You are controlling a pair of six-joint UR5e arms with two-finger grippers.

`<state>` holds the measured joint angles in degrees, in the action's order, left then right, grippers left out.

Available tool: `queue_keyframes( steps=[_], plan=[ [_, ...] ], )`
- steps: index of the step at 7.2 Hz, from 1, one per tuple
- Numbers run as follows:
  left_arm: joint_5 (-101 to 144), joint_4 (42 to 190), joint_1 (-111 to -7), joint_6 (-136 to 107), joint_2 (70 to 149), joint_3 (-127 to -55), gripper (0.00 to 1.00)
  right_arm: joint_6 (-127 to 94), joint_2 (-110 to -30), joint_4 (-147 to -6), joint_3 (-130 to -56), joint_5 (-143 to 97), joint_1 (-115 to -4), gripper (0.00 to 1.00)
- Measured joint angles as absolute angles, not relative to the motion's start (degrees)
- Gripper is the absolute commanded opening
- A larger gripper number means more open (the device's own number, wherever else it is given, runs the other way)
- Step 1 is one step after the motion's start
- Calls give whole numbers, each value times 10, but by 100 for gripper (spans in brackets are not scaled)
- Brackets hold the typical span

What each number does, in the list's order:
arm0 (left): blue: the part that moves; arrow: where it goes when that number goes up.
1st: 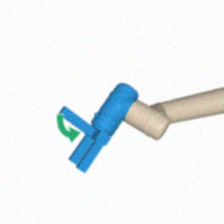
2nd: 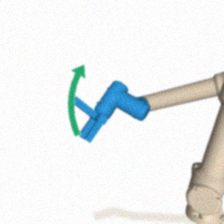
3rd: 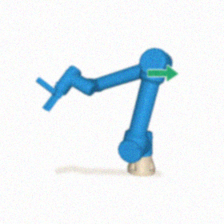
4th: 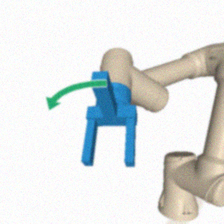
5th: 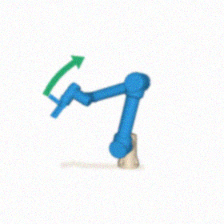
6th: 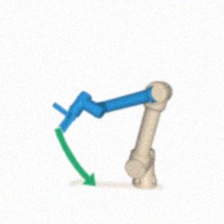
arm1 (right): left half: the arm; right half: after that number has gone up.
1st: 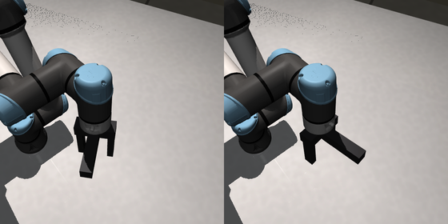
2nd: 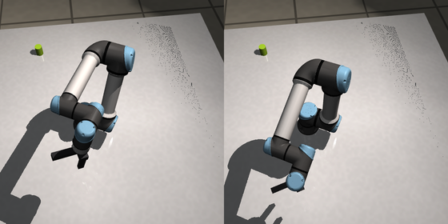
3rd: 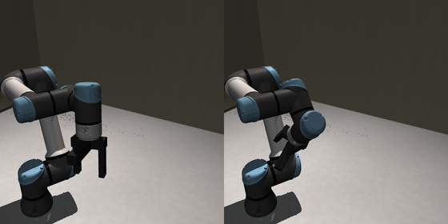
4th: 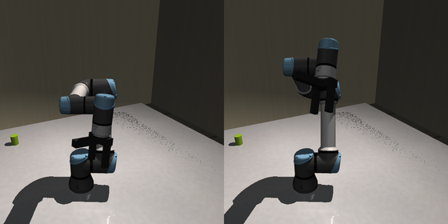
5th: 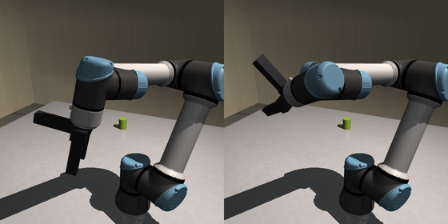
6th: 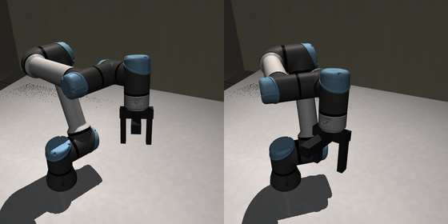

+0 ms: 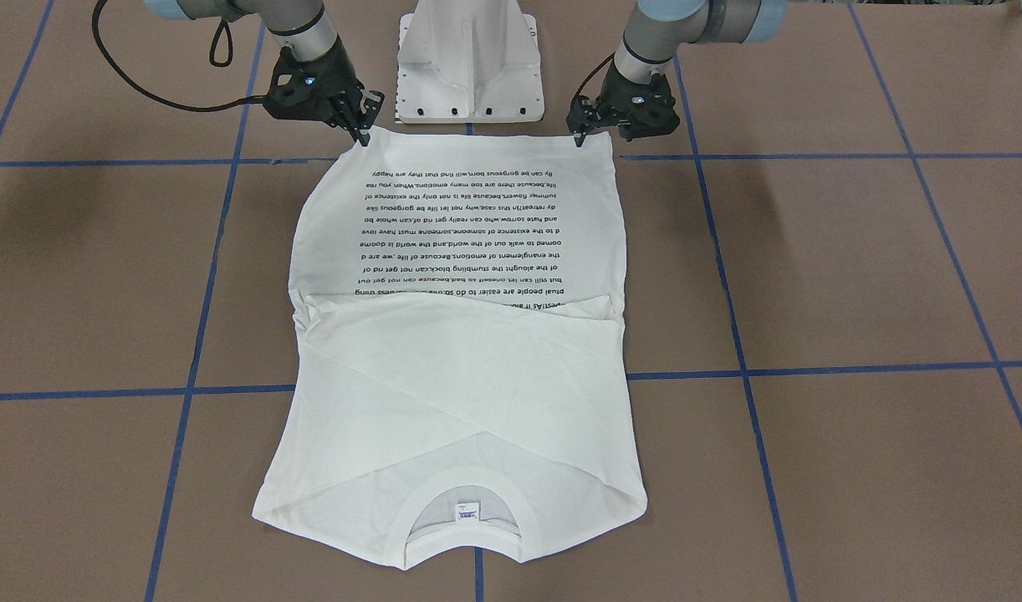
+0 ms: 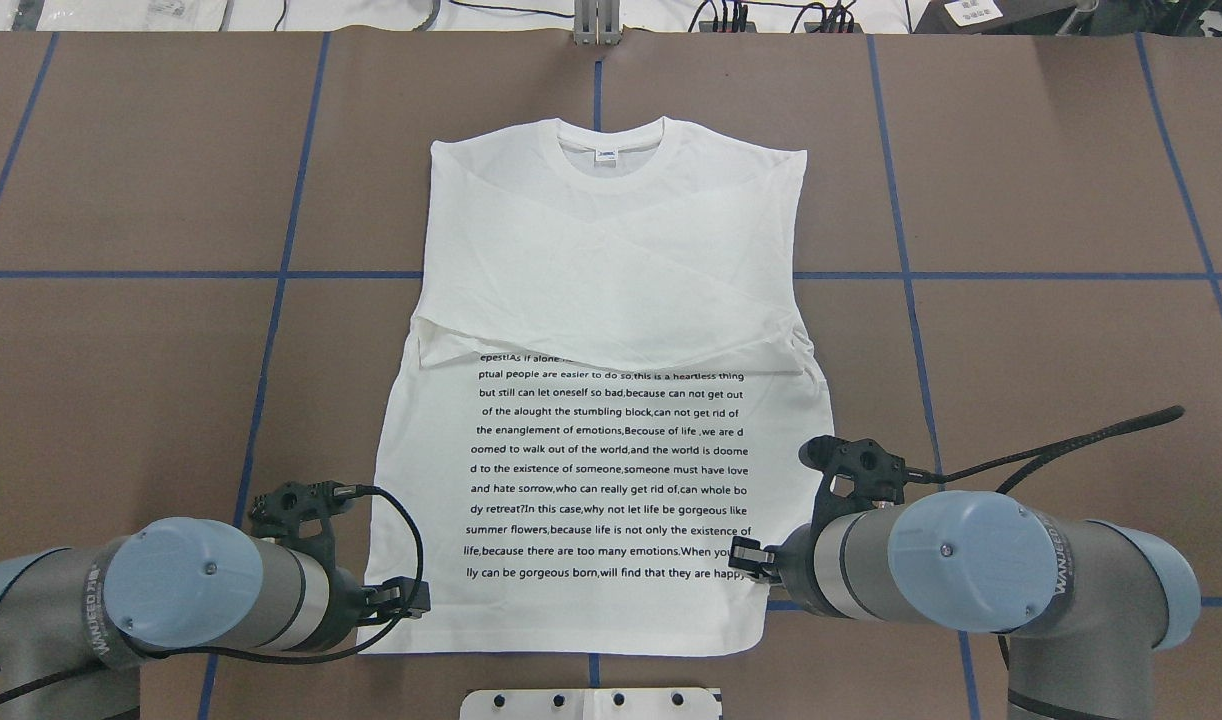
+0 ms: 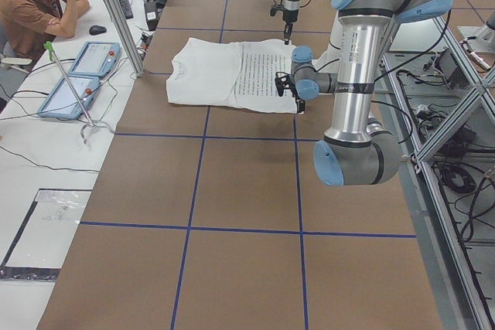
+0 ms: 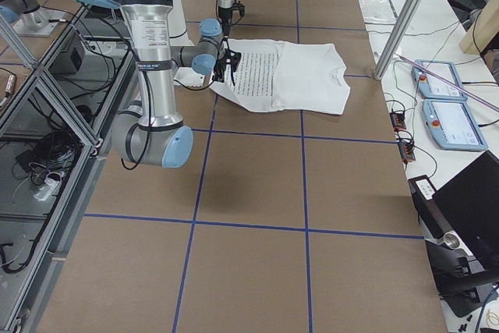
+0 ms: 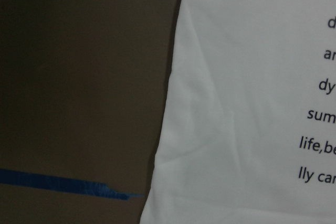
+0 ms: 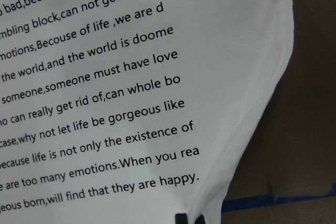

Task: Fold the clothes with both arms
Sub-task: 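Grasp the hem corners with both grippers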

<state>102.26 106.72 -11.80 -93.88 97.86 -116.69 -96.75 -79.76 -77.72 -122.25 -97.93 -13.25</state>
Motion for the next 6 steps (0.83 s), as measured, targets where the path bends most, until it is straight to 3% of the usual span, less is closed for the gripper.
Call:
queue_keyframes(
  steps=[3, 4, 6],
  plan=[
    [1022, 1066, -115, -941, 980, -1152, 76, -967, -797, -777, -1222, -980, -139, 0],
    [1021, 1066, -115, -941, 981, -1148, 64, -967, -797, -777, -1222, -981, -139, 0],
    [1022, 1066, -115, -942, 981, -1146, 61, -967, -797, -777, -1223, -985, -145, 0]
  ],
)
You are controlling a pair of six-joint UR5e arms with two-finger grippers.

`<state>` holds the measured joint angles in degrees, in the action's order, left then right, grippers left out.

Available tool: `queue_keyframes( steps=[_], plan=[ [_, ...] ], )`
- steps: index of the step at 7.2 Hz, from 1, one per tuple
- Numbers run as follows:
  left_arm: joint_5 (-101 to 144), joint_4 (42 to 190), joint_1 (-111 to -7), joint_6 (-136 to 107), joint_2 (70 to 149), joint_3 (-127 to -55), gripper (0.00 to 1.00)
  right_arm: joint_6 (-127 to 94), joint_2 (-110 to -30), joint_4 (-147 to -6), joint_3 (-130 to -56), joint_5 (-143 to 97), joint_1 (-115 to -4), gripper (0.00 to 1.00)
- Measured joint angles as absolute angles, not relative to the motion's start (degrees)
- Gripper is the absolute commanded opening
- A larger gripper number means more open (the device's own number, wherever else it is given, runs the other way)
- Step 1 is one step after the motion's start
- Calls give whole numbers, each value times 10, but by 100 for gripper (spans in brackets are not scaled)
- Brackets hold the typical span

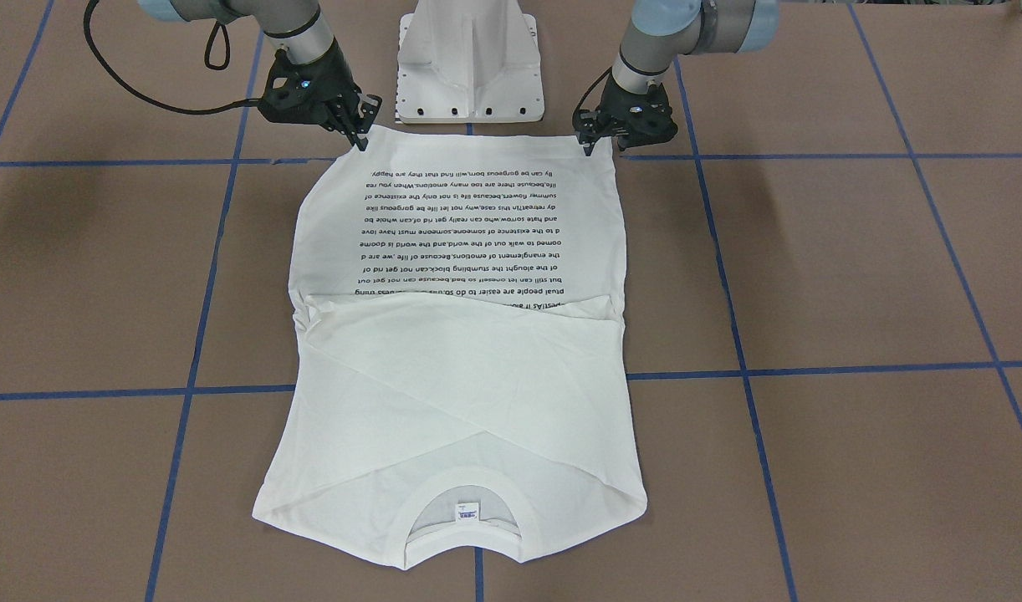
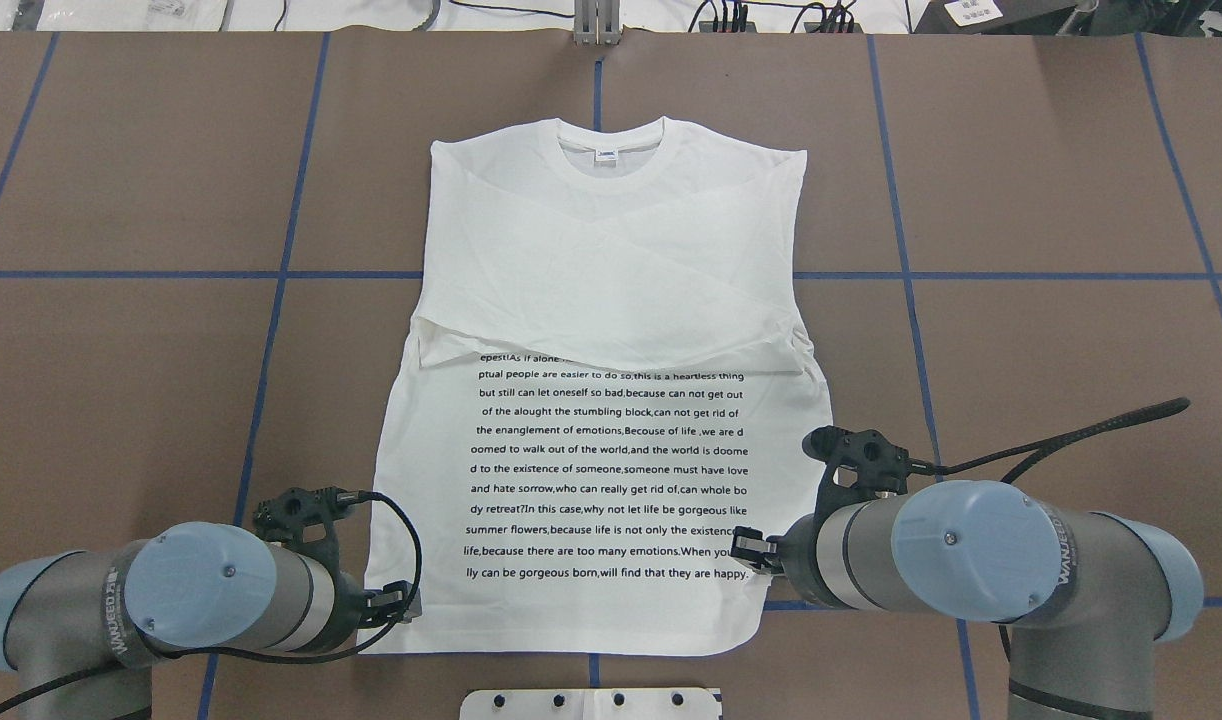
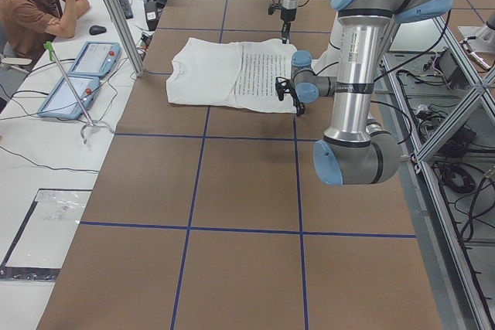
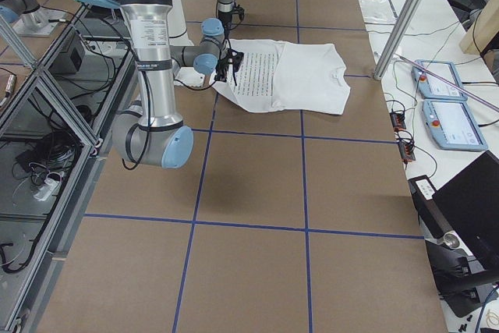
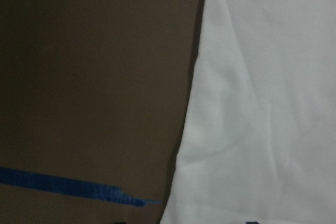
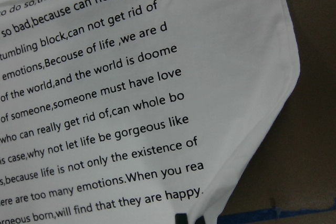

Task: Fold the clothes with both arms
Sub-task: 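Grasp the hem corners with both grippers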

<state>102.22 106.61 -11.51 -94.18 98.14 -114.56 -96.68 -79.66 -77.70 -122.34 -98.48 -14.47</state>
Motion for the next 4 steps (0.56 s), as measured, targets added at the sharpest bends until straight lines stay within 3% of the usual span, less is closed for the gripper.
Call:
queue_keyframes(
  steps=[4],
  plan=[
    [1022, 1066, -115, -945, 980, -1150, 58, -967, -796, -777, -1228, -988, -150, 0]
  ],
)
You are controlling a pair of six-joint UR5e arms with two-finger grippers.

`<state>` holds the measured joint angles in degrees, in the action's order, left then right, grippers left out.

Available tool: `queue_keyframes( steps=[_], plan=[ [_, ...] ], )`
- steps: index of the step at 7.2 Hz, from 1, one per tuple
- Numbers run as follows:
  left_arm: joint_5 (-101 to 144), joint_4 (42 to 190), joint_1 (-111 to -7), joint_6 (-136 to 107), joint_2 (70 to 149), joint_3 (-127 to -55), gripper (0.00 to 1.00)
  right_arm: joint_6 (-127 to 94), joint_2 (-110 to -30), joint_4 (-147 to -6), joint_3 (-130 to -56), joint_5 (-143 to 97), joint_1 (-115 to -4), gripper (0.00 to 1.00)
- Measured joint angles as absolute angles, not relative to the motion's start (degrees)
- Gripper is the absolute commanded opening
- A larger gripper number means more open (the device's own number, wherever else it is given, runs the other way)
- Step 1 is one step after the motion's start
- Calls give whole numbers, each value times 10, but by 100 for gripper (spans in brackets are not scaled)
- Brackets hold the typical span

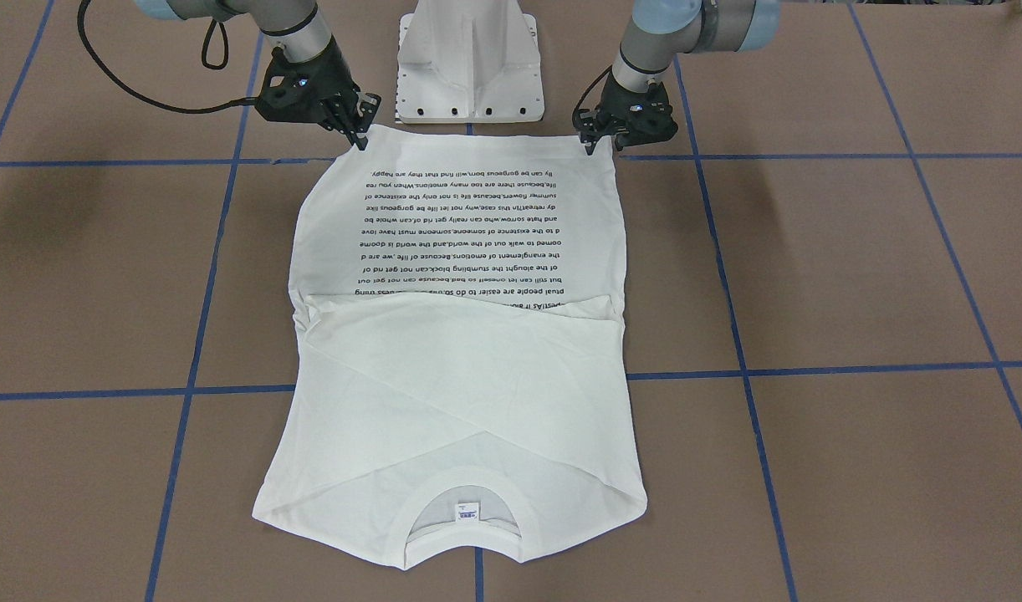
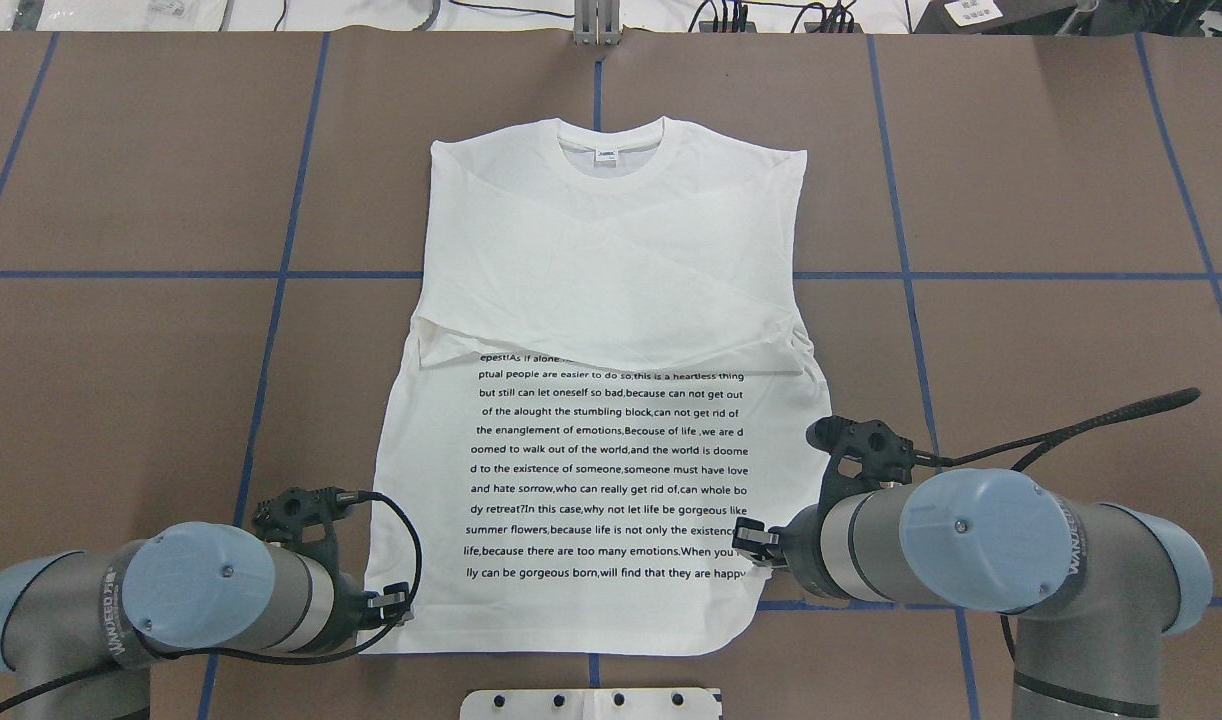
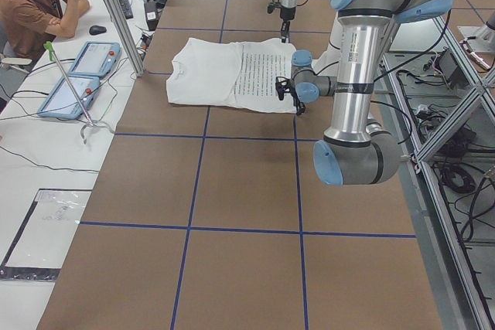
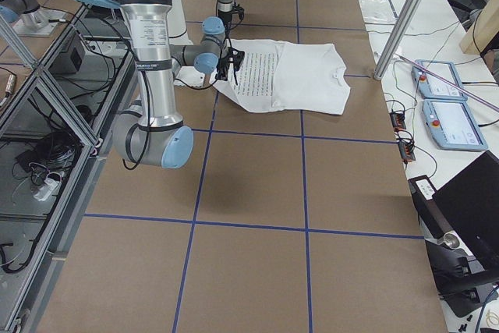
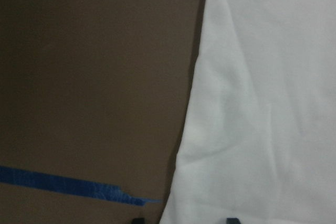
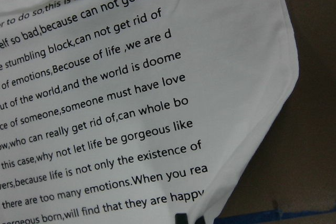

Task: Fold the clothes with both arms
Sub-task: 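Grasp the hem corners with both grippers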

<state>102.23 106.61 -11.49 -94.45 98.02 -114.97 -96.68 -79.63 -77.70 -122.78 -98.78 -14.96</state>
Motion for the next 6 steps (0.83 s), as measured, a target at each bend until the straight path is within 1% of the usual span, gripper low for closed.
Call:
queue_keyframes(
  steps=[2, 3, 6],
  plan=[
    [1022, 1066, -111, -952, 980, -1152, 53, -967, -796, -777, -1229, -988, -150, 0],
    [1022, 1066, -108, -954, 980, -1152, 46, -967, -796, -777, -1230, -988, -151, 0],
    [1022, 1065, -104, -954, 981, -1152, 10, -967, -796, -777, -1230, -988, -152, 0]
  ],
)
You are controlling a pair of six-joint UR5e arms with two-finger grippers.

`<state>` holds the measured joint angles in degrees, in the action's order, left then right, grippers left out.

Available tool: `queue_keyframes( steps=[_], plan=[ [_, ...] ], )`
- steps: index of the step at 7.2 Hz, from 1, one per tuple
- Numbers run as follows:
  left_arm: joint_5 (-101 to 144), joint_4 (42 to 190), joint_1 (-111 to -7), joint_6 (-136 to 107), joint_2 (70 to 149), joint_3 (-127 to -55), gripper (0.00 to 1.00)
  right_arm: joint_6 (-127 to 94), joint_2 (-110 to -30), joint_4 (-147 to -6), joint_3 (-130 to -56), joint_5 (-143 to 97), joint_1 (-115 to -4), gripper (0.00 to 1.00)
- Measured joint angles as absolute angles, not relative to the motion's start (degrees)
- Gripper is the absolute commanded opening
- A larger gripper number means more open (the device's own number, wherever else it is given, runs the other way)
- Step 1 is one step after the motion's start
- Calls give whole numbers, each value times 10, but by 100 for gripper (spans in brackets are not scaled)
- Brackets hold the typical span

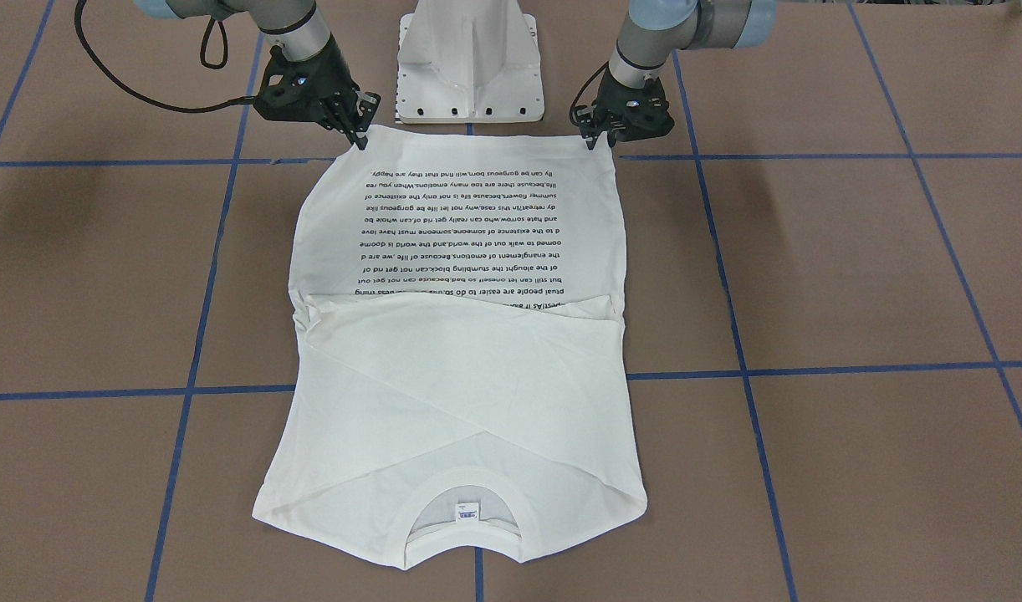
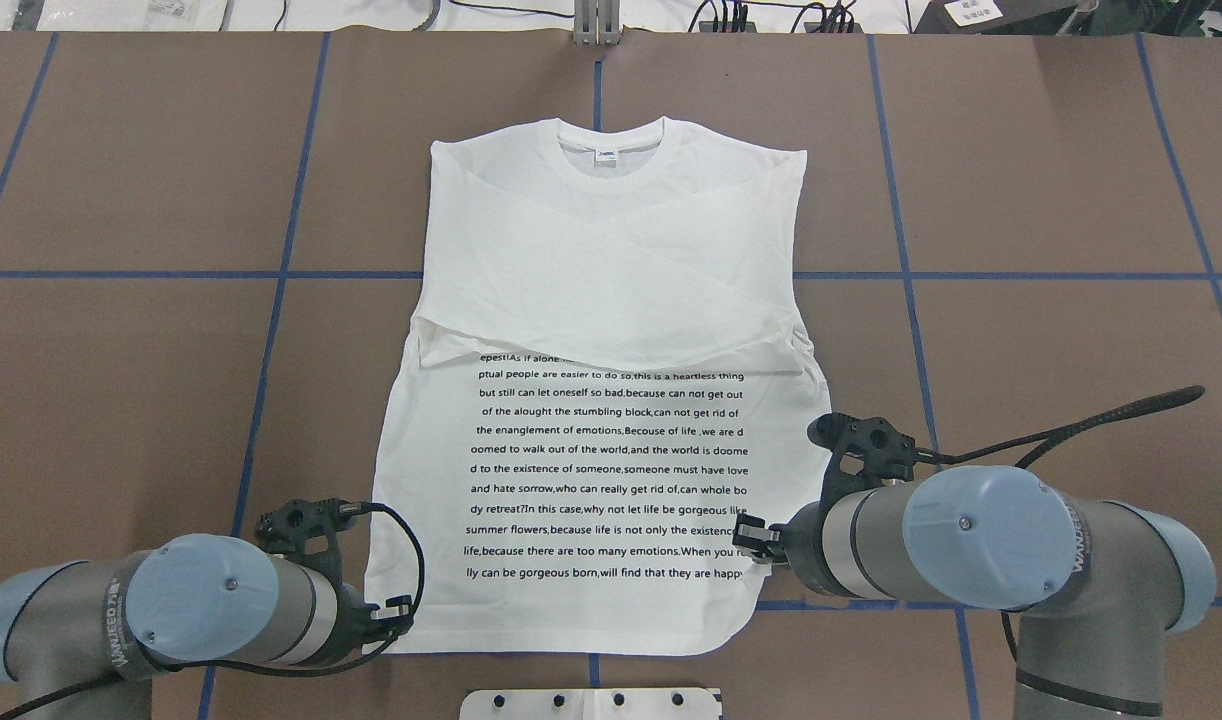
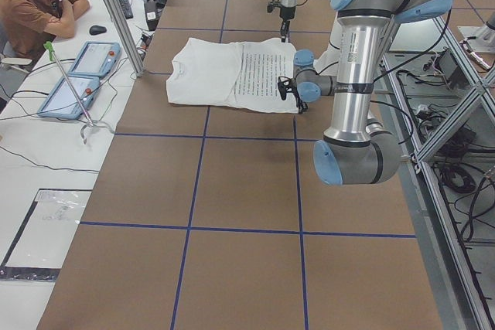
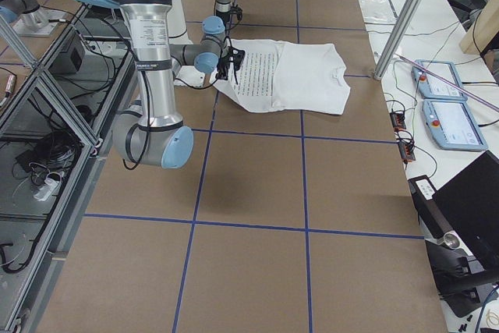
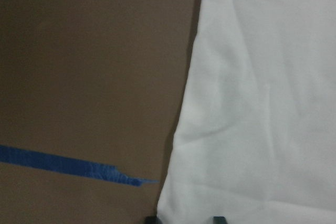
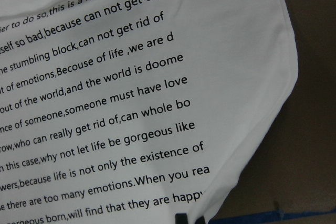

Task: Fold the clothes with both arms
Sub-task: 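Grasp the hem corners with both grippers, then lift the hem with both grippers and fold it toward the collar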

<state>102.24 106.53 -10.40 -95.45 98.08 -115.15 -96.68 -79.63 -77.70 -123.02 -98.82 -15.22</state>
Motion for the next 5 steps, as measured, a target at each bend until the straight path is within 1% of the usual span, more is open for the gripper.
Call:
queue_keyframes(
  steps=[1, 3, 5],
  plan=[
    [1022, 1065, -103, -954, 981, -1152, 0, -967, -796, -777, -1230, -989, -153, 0],
    [1022, 1065, -102, -955, 986, -1155, 0, -967, -796, -777, -1231, -989, -154, 0],
    [1024, 1062, -103, -971, 989, -1183, 0, -967, -798, -777, -1238, -991, -157, 0]
  ],
)
